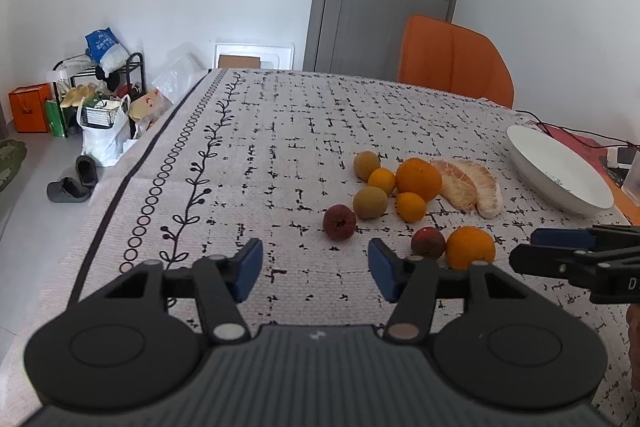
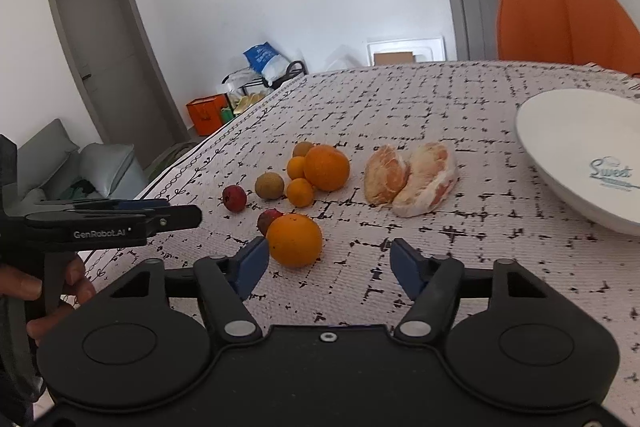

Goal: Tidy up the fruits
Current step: 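Grasp the large orange with the right tool while the left tool grasps a red plum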

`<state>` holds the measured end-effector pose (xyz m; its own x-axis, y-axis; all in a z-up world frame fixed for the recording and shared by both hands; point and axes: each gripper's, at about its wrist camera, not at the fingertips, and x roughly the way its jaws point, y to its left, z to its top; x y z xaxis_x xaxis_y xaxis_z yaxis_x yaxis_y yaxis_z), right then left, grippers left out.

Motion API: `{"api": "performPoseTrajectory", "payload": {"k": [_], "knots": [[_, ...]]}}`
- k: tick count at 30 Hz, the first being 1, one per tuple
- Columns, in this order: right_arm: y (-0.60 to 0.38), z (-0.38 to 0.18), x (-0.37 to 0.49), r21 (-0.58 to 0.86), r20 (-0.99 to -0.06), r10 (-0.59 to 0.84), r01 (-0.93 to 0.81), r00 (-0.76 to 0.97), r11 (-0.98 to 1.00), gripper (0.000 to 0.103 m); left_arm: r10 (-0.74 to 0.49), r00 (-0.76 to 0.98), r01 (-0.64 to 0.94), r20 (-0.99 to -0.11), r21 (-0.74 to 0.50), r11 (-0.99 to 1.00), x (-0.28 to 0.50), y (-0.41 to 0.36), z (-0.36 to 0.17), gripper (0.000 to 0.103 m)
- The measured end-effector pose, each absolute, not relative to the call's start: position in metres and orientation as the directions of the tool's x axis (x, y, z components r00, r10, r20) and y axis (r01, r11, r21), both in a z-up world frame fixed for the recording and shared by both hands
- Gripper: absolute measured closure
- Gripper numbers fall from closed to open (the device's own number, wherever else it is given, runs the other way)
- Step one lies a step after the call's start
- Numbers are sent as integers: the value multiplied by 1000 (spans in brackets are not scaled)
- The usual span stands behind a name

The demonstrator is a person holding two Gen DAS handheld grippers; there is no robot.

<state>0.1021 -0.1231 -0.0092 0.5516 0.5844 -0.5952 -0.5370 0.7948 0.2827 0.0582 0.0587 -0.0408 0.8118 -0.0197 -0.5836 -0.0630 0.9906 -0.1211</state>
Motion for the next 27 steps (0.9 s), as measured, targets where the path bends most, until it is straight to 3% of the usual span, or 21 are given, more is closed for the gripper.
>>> {"api": "performPoseTrajectory", "payload": {"k": [11, 14, 16, 25, 27], "knots": [[-110, -18, 114, 337, -595, 636, -565, 492, 753, 41, -50, 800, -50, -598, -149, 988, 78, 59, -50, 59], [-104, -22, 120, 365, -596, 654, -568, 465, 737, 53, -52, 801, -48, -597, -151, 987, 83, 57, -52, 59], [-101, -26, 123, 377, -602, 658, -567, 452, 733, 67, -55, 801, -49, -597, -158, 986, 87, 57, -53, 59], [-118, -27, 128, 389, -590, 642, -525, 489, 757, 68, -57, 798, -38, -601, -145, 989, 100, 49, -55, 67], [-125, -26, 129, 390, -587, 635, -513, 502, 765, 69, -42, 797, -41, -602, -124, 991, 102, 45, -55, 74]]}}
